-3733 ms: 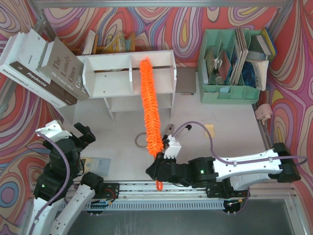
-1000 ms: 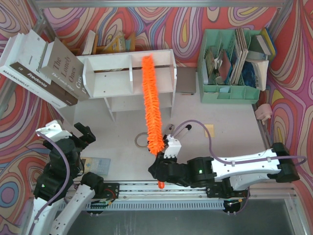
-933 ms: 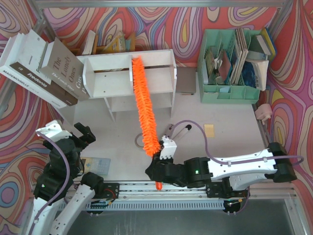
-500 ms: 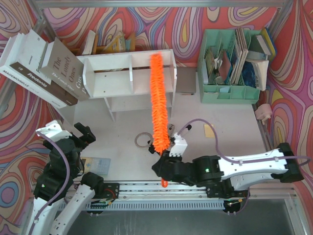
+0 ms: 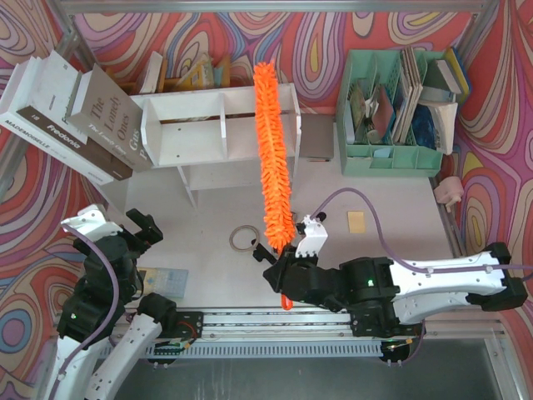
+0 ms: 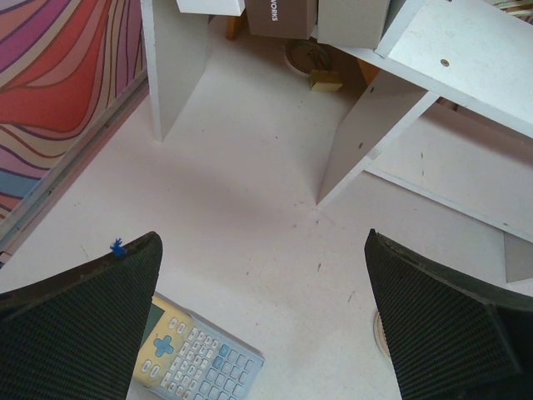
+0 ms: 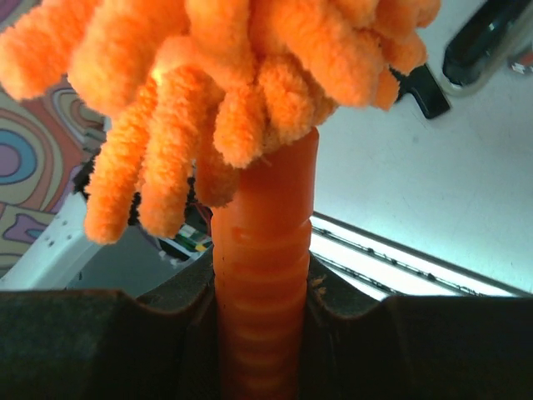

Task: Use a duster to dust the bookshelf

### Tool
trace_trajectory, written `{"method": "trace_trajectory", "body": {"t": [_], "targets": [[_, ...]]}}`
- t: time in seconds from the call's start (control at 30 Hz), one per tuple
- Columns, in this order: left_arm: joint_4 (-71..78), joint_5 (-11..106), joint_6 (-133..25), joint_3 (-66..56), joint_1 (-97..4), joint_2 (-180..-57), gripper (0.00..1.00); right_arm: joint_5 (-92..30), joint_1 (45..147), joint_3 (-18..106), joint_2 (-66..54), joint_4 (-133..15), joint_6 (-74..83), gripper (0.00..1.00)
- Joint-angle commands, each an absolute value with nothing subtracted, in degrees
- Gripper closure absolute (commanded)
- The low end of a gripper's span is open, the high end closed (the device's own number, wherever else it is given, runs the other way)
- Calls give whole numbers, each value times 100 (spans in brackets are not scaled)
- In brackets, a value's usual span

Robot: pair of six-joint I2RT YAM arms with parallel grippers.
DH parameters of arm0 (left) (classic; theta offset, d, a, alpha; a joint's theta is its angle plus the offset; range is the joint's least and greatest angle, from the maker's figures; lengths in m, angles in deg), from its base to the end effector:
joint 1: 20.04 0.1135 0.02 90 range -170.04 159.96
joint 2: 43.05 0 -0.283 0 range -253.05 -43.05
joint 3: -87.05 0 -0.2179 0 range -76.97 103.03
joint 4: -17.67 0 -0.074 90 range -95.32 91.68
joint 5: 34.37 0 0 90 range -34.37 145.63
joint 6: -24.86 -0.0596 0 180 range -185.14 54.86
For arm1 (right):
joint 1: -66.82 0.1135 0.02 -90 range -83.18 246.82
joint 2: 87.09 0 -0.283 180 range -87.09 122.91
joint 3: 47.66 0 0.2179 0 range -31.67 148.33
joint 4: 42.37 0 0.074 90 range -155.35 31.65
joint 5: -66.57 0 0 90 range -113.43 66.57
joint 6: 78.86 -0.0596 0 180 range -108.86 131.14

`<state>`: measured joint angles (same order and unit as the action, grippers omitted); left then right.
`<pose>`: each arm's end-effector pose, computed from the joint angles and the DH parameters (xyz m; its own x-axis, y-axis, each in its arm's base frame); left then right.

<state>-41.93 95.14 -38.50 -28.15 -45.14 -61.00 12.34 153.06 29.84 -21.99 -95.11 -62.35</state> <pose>0.0313 0.0272 0.3332 -0.0734 -0.3476 -0.9348 -0.2994 0.9018 -0.3118 0.0483 0.2042 0.3378 -0.7603 0.2937 -0.5794 -0.1811 0.7608 0.6233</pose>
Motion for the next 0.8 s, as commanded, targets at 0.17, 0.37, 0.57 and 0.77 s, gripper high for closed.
{"method": "trace_trajectory", "body": {"t": [0.17, 0.37, 0.57, 0.77], "targets": [[-4247, 9580, -3824, -2722, -4529, -6147, 2, 1799, 15302, 3317, -2741, -9273, -4997, 100], [-4252, 9613, -3820, -2725, -4530, -6133, 2, 1302, 15304, 3255, -2515, -8647, -3739, 100], [-4270, 9633, -3815, -2716, -4528, -6122, 2, 1424, 15304, 3228, -2626, -9058, -3733, 100], [-4270, 9650, -3807, -2715, -4531, -6082, 2, 1617, 15304, 3247, -2833, -9809, -4322, 100]]}}
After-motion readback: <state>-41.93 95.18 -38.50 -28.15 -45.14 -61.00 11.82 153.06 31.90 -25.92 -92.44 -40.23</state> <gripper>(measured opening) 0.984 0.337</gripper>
